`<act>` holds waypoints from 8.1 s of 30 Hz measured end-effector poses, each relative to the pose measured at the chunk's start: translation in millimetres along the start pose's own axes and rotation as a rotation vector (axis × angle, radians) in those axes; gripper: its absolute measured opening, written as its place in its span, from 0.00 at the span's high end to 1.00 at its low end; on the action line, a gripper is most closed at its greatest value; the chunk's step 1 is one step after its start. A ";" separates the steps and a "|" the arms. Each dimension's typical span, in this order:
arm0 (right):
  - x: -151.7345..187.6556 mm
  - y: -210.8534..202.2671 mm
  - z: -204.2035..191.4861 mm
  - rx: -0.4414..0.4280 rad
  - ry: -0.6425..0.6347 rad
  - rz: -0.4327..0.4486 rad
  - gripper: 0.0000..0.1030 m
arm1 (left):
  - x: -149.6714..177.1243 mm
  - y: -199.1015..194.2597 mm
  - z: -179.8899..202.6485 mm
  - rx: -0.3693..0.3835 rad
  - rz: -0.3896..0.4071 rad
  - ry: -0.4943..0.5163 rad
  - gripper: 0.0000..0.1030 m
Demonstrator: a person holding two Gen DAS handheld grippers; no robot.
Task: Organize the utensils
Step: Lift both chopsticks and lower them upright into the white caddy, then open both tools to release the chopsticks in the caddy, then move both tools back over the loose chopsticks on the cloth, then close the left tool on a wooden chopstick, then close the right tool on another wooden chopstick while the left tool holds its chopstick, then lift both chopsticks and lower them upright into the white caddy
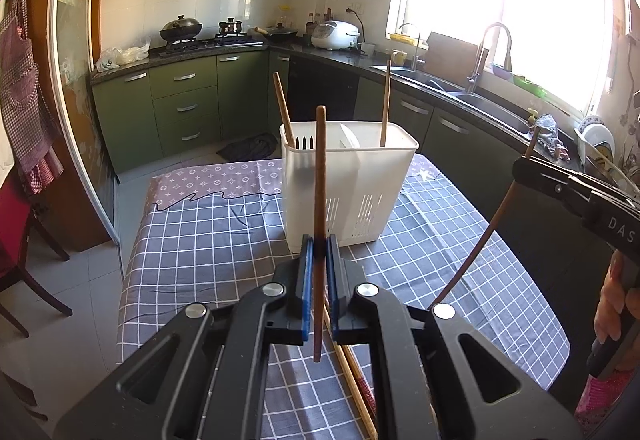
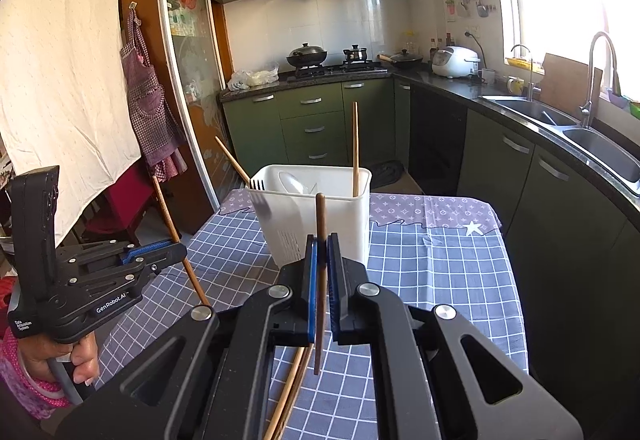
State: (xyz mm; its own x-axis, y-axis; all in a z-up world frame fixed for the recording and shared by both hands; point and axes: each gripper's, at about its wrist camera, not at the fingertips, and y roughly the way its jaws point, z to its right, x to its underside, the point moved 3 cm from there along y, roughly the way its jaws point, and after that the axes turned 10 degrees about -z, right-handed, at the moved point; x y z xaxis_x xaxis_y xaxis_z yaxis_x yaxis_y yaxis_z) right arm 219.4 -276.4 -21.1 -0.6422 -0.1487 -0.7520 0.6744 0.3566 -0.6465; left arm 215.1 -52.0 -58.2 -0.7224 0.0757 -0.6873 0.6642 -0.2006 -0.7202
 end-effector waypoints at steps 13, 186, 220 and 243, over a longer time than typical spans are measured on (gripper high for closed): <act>-67.5 -49.0 -10.8 -0.030 -0.048 0.107 0.94 | -58.4 -41.5 6.6 0.058 0.080 0.017 0.94; 43.2 99.5 5.7 0.020 0.076 -0.225 0.94 | 17.8 11.6 -8.2 0.020 -0.052 -0.063 0.94; -7.4 52.4 6.2 0.004 0.032 -0.055 0.94 | -11.0 8.1 4.7 0.024 -0.014 0.000 0.94; -61.4 23.9 -11.8 -0.030 -0.031 -0.009 0.94 | -46.1 -18.6 13.3 0.056 0.022 0.043 0.94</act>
State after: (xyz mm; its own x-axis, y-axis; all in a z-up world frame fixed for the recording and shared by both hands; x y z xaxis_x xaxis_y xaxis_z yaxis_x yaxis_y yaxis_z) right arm 270.7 -247.8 11.2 -0.6362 -0.1802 -0.7502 0.6573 0.3825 -0.6493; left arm 233.6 -64.8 -11.9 -0.6982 0.1123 -0.7071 0.6670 -0.2568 -0.6994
